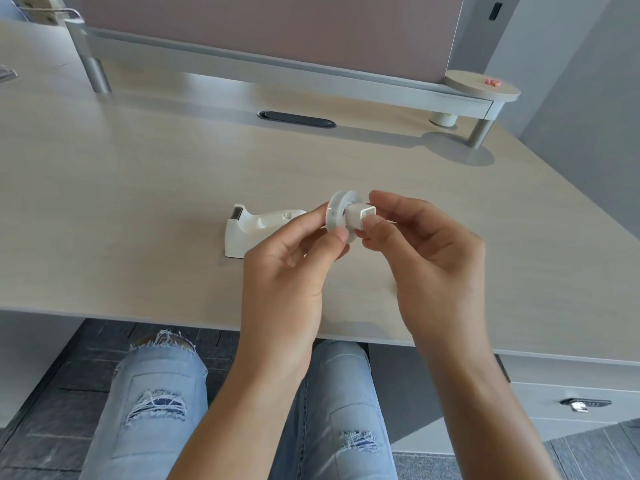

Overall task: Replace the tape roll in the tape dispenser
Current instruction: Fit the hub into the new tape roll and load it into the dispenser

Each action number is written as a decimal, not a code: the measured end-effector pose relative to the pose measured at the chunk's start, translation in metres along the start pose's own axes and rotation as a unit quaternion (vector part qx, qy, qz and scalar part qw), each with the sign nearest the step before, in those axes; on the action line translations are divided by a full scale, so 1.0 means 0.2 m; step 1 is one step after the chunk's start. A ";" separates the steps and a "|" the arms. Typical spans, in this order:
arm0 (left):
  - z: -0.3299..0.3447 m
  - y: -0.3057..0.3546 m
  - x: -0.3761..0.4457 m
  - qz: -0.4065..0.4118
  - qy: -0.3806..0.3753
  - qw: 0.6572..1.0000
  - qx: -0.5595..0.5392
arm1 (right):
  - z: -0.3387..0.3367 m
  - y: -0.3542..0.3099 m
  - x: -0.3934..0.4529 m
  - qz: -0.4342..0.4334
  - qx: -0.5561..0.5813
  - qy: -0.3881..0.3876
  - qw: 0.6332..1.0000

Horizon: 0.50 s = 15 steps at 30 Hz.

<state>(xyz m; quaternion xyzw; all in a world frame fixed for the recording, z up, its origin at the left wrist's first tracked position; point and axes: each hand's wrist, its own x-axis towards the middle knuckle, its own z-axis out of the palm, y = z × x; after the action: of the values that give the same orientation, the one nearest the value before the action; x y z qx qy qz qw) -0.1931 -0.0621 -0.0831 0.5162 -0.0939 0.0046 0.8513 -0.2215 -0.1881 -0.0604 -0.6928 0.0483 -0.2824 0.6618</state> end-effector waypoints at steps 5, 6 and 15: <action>-0.03 0.02 0.00 0.017 0.002 1.000 0.015 | 0.04 0.00 -0.01 0.015 0.003 -0.011 1.000; -0.04 0.02 0.00 0.023 0.004 1.000 0.021 | 0.04 0.00 -0.01 0.021 0.010 -0.016 1.000; -0.07 0.02 -0.04 0.054 0.008 0.998 0.045 | 0.07 0.04 -0.03 -0.018 -0.002 -0.048 0.999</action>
<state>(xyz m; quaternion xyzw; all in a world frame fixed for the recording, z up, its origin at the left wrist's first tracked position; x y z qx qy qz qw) -0.1983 -0.0464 -0.0865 0.5480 -0.1141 0.0590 0.8265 -0.2181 -0.1730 -0.0703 -0.7076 0.0052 -0.2607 0.6567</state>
